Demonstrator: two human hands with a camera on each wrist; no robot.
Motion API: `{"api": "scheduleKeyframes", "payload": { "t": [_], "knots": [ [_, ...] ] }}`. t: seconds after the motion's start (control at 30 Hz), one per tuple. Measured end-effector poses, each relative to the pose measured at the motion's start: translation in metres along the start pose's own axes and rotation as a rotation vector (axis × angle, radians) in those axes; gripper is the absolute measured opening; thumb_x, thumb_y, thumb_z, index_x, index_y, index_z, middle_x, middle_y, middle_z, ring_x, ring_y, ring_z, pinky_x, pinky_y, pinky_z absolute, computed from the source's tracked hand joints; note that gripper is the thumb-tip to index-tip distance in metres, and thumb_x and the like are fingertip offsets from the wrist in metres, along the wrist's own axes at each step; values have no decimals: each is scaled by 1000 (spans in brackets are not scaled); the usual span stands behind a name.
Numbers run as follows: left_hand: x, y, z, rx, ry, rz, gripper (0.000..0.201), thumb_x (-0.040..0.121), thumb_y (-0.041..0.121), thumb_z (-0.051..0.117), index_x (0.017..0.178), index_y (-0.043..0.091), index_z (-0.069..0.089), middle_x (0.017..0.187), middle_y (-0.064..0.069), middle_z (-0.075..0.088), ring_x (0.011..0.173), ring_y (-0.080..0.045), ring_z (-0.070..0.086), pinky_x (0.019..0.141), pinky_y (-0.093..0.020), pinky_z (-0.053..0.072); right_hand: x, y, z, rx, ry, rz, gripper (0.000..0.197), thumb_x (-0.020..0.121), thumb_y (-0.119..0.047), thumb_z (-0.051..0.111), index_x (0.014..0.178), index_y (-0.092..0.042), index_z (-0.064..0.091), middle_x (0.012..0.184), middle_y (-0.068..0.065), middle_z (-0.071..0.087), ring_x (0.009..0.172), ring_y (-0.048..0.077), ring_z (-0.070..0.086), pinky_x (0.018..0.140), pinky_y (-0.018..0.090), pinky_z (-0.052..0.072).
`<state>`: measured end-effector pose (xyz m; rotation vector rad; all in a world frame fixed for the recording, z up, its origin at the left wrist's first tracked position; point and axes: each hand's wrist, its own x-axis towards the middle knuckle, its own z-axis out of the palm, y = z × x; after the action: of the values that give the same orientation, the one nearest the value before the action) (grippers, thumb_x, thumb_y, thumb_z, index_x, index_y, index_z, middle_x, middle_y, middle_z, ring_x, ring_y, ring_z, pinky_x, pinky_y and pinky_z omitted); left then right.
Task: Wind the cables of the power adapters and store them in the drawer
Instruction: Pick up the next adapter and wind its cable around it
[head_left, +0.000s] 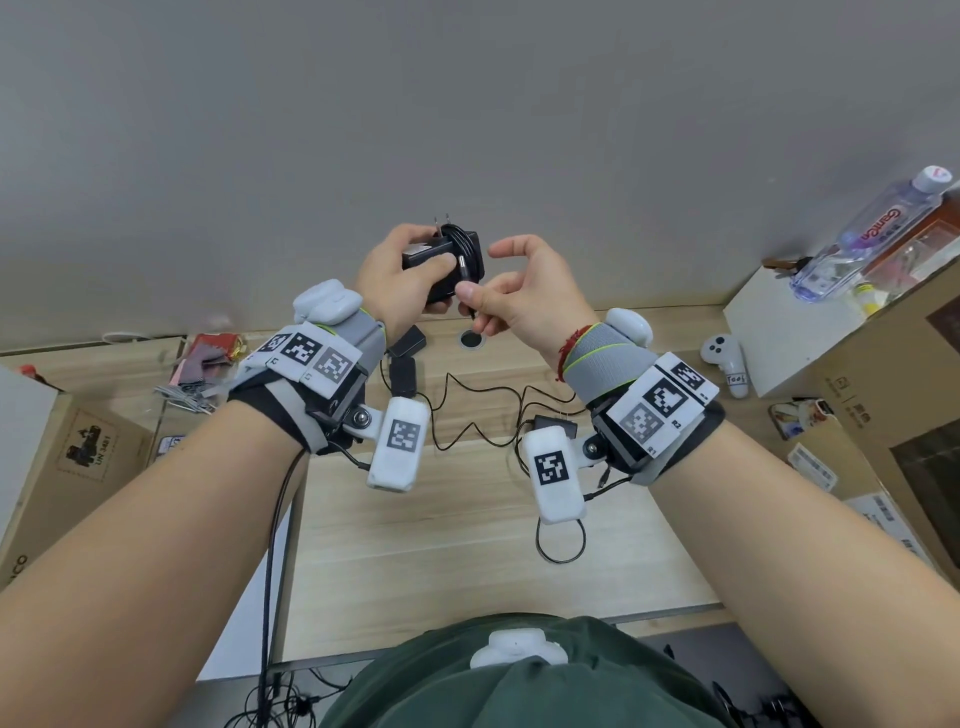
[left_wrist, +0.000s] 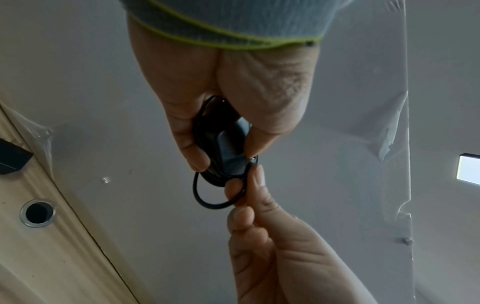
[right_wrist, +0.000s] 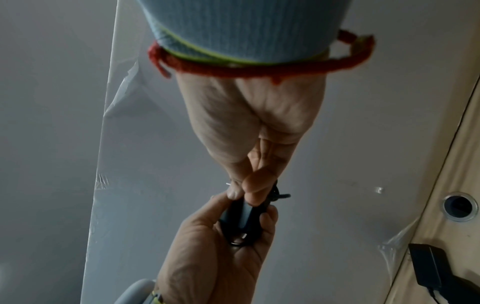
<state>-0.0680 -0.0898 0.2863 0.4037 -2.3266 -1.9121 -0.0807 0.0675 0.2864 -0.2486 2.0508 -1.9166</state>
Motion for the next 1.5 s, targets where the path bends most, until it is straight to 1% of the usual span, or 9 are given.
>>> {"api": "scheduleKeyframes", "payload": {
  "t": [0.17, 0.43, 0.63, 0.9, 1.07, 1.2, 1.27, 1.37, 1.5],
  "knots": [
    [-2, 3, 6, 3, -21, 21, 30, 93, 10, 60, 123, 16, 54, 104, -8, 61, 72, -21, 65, 60, -27, 58, 7, 1, -2, 27, 52, 51, 39, 85, -7, 75, 109, -6, 44, 65, 9, 71, 50, 20, 63, 53, 28, 53],
    [-6, -2, 11, -2, -113, 7, 38, 89, 17, 65, 120, 17, 44, 111, -18, 62, 72, -32, 69, 74, -42, 59, 15, 4, -7, -20, 191, 52, 21, 83, -10, 77, 82, -8, 56, 65, 13, 68, 47, 20, 62, 48, 26, 50],
    [-6, -6, 11, -11, -163, -23, 34, 94, 11, 62, 120, 13, 41, 111, -22, 64, 70, -29, 72, 74, -44, 58, 18, 8, -14, -310, 306, -78, 21, 74, -31, 83, 70, -25, 63, 62, -8, 61, 57, 16, 61, 67, 38, 59],
    [-6, -4, 17, 22, -142, -56, 33, 87, 11, 66, 116, 12, 49, 97, -15, 64, 71, -30, 69, 67, -42, 60, 11, 9, -12, -487, 293, -272, 30, 74, -19, 70, 101, -18, 56, 66, -2, 62, 58, 7, 53, 65, 15, 40],
    [-7, 1, 19, 17, -89, -93, 19, 89, 9, 58, 107, 9, 54, 86, -13, 61, 49, -25, 62, 43, -26, 50, 12, 10, -14, -510, 240, -313, 19, 80, -25, 72, 97, -22, 64, 61, -6, 56, 54, 4, 50, 60, 9, 37],
    [-5, 4, 13, -80, -36, -175, 18, 70, 24, 55, 82, 11, 55, 65, -12, 61, 38, -26, 55, 36, -22, 37, 13, 14, -18, -404, 153, -347, 14, 84, -31, 72, 97, -27, 70, 84, 0, 64, 64, 19, 62, 69, 37, 58],
    [-3, 4, 8, -130, -35, -212, 18, 73, 27, 56, 79, 10, 57, 65, -14, 59, 36, -25, 51, 37, -21, 34, 12, 15, -22, -398, 114, -375, 13, 86, -25, 71, 97, -32, 69, 98, 1, 61, 70, 16, 64, 72, 39, 58],
    [0, -1, 3, -86, -80, -210, 41, 86, 50, 62, 89, 10, 66, 73, -13, 63, 45, -24, 53, 41, -23, 40, 12, 15, -25, -350, 56, -371, 16, 85, -15, 74, 91, -29, 67, 105, -2, 58, 76, 0, 63, 76, 30, 56],
    [-2, -5, 2, -16, -116, -159, 93, 57, 81, 63, 102, 0, 66, 68, -8, 66, 48, -24, 54, 49, -27, 43, 14, 15, -23, -331, 12, -324, 20, 85, -17, 72, 83, -33, 61, 100, 4, 70, 86, 15, 69, 85, 38, 56]
  ]
}}
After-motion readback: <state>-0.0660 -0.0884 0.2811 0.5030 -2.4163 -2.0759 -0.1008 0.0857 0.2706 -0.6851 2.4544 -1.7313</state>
